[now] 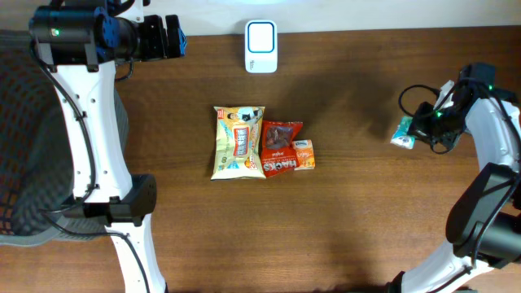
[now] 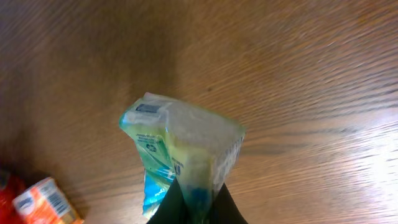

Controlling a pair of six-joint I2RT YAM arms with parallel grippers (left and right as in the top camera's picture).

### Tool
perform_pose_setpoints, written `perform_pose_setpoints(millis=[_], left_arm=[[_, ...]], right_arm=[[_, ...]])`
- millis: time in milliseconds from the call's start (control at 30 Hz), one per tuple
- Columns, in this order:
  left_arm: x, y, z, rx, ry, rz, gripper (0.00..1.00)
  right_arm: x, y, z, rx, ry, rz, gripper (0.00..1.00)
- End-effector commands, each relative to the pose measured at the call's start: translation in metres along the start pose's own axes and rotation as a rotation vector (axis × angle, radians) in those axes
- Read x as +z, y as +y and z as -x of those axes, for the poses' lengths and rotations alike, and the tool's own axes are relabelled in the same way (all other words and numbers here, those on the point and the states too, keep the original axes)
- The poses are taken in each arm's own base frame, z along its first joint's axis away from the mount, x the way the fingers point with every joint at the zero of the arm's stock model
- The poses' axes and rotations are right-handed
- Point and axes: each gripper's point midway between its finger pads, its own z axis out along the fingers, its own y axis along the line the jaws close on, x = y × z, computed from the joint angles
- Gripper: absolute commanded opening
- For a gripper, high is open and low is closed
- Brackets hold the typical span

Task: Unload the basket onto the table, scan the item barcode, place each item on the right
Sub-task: 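Move green pack away from scanner and place it on table right, then reach right gripper to orange Kleenex pack and grasp it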

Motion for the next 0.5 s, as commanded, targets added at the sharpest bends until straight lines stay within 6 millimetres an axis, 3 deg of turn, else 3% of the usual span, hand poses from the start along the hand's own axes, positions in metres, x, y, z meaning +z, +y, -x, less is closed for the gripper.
perform_pose_setpoints(millis=[0,100,133,167,200,300,333,400,467], left_arm=[[-0.013,-0.003,0.003,-0.001,-0.030,-0.010,0.99],[-0.013,-0.003,0.003,-0.001,-0.030,-0.010,0.99],[-0.013,-0.003,0.003,-0.001,-0.030,-0.010,0.99],[-0.013,-0.003,0.003,-0.001,-0.030,-0.010,0.99],[-0.013,-0.003,0.003,-0.001,-0.030,-0.010,0.99],[-0.013,-0.003,0.003,-0.001,-0.030,-0.009,0.99],[-0.013,-0.003,0.003,-0.001,-0.030,-0.009,0.99],[-0.013,-0.003,0.003,-0.001,-0.030,-0.010,0.99],[-0.013,-0.003,0.003,-0.001,-0.030,-0.010,0.99]], right_arm=[[0.011,0.027,-0.022,-0.029,0.069,0.075,0.04],[0.031,0.052,-0.053,-0.106,0.143,0.073,0.04],[0.035,0.061,-0.061,-0.136,0.163,0.074,0.31],[0.037,0.068,-0.066,-0.160,0.171,0.070,0.75],[0.039,0.068,-0.065,-0.180,0.158,0.038,0.76],[0.034,0.071,-0.062,-0.185,0.151,0.039,0.98],[0.028,0.077,-0.064,-0.181,0.171,0.063,0.98],[0.011,0.115,-0.073,-0.304,0.211,0.277,0.94],[0.006,0.138,-0.079,-0.355,0.218,0.370,0.77]])
